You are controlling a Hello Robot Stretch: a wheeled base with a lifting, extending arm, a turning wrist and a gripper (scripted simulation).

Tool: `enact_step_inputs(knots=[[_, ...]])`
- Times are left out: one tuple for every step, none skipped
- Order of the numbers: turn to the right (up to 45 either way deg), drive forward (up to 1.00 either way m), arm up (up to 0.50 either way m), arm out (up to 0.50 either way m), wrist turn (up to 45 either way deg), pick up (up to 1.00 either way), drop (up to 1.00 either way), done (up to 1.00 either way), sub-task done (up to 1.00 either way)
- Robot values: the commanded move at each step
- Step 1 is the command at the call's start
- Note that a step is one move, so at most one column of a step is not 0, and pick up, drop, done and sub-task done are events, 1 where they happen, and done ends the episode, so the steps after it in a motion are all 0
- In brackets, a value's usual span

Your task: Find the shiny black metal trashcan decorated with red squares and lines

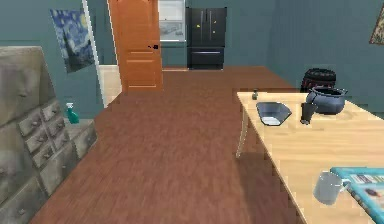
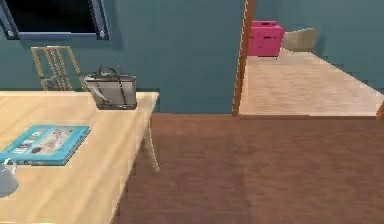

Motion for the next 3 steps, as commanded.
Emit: enact_step_inputs(knots=[[0.0,1.00,0.00,0.00,0.0,0.00,0.00,0.00,0.00],[0.0,1.00,0.00,0.00,0.0,0.00,0.00,0.00,0.00],[21.0,0.00,0.00,0.00,0.0,0.00,0.00,0.00,0.00]])
